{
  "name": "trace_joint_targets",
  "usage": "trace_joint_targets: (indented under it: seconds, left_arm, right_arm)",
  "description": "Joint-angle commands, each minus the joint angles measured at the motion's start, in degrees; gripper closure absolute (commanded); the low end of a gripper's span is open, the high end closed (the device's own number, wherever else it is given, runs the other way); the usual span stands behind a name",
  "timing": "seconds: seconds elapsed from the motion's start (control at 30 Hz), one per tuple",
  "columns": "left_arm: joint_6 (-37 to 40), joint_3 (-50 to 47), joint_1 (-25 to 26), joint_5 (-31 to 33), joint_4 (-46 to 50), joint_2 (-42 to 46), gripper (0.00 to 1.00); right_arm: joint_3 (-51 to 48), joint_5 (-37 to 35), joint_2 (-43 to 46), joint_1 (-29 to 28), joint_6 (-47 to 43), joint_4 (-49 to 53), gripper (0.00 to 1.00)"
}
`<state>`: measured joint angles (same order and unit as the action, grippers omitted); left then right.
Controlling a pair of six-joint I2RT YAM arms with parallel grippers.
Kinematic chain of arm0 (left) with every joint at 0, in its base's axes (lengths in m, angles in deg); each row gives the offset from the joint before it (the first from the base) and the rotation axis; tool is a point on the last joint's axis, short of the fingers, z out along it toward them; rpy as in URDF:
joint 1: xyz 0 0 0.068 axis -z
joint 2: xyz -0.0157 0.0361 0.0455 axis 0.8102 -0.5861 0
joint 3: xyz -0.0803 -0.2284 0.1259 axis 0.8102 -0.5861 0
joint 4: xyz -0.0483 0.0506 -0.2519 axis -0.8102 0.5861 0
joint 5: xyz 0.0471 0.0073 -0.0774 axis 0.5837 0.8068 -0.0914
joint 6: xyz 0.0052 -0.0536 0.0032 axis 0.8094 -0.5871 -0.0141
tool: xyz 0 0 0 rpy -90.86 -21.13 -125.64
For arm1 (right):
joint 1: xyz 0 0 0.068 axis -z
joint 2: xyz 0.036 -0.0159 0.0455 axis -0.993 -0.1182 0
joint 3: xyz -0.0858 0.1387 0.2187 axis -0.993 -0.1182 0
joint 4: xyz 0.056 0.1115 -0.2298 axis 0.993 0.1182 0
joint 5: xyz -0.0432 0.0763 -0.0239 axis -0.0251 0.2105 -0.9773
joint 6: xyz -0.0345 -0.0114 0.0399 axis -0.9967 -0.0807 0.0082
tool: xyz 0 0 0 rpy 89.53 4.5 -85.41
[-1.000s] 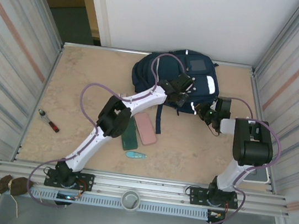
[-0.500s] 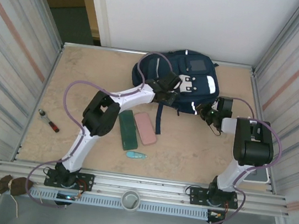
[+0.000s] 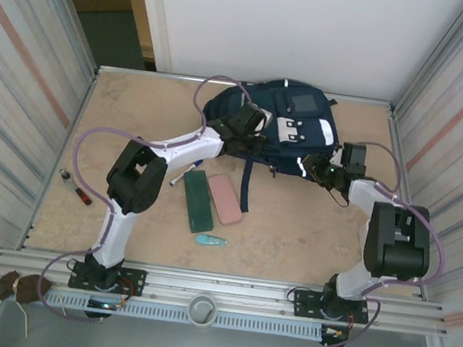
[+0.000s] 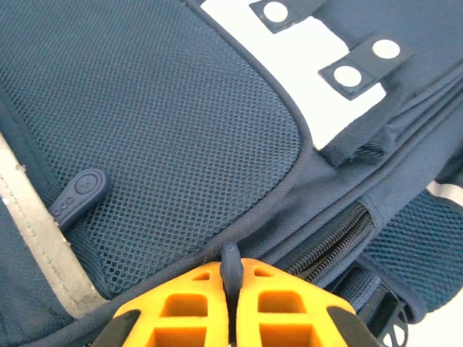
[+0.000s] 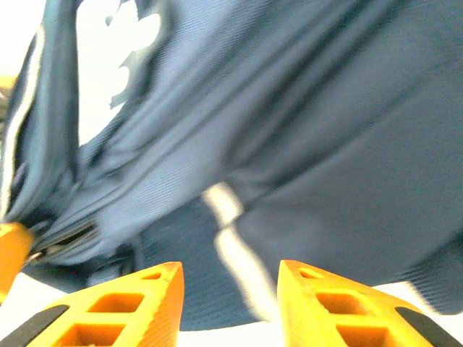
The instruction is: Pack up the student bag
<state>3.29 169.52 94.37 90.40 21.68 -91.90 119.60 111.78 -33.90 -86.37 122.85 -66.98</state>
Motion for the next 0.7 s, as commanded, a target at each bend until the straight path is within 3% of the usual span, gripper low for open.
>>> trace_joint_targets:
  seconds: [0.0,0.2,0.47,0.57,0.67]
  left_arm:
    - [-1.54,-0.31,1.13,-3.72,-3.54,4.88,1.00]
    - [-1.24,0.31,2.44,-4.61,-4.30,5.09,1.00]
    - [-0.89,0.44,3.89,-5.41,-5.02,4.72,1.00]
    - [-0.34,-0.15,4.13,-5.48,-4.98,4.80,1.00]
    - [0.46,-1.83,4.12,-5.05,-5.20,5.73,1.00]
  right_arm:
    - [2.55,-4.69,3.88,-3.74,-2.27,4.98,0.56]
    - [4.15,-4.88,0.43,-7.11,5.82,1.54,0.48]
    - [5.02,-8.78,-5.24,-8.29,13.90,-3.82,0.46]
    - [6.45,-10.50,-6.49,-7.71,13.21,-3.72,0.55]
    - [7.02,-12.94,-6.93,-6.59,11.57,-2.67,0.81]
